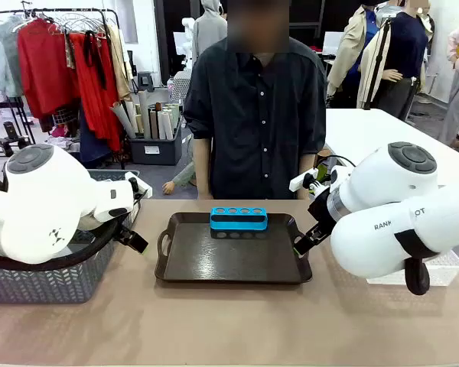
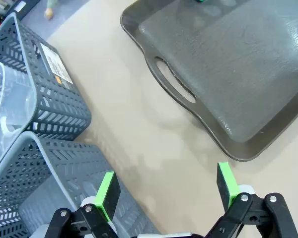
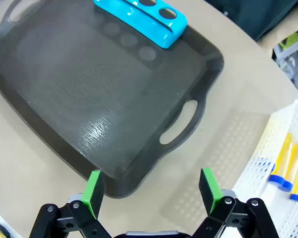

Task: Prepare the laboratory tools.
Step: Pick up one Large Measuring Cup and place it on the Handle tray.

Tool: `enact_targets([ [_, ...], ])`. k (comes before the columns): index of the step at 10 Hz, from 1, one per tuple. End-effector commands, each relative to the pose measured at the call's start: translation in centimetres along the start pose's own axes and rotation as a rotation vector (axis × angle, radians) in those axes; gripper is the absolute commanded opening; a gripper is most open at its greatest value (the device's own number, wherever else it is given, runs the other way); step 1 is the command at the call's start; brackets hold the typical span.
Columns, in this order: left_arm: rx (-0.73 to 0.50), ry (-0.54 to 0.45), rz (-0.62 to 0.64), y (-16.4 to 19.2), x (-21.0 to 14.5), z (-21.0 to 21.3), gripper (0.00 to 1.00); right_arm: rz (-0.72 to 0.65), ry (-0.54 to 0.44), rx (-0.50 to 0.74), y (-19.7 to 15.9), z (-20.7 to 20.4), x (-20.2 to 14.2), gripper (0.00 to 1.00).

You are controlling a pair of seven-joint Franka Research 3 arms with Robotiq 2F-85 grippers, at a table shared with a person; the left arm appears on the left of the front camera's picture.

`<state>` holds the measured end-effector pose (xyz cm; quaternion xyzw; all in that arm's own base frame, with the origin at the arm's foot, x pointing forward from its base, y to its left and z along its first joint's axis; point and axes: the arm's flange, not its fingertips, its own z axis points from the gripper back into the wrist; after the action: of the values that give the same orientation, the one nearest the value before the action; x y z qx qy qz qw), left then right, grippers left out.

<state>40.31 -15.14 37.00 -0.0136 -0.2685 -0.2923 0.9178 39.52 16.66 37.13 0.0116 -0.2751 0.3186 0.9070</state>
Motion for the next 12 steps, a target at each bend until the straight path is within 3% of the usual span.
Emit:
enact_targets([
  [1,0.000,0.000,0.000,0.00,0.00,0.01,1.00,0.000,0.000,0.000,0.00,0.00,0.00,1.00],
  [12,0.000,0.000,0.000,0.00,0.00,0.01,1.00,0.000,0.000,0.000,0.00,0.00,0.00,1.00],
])
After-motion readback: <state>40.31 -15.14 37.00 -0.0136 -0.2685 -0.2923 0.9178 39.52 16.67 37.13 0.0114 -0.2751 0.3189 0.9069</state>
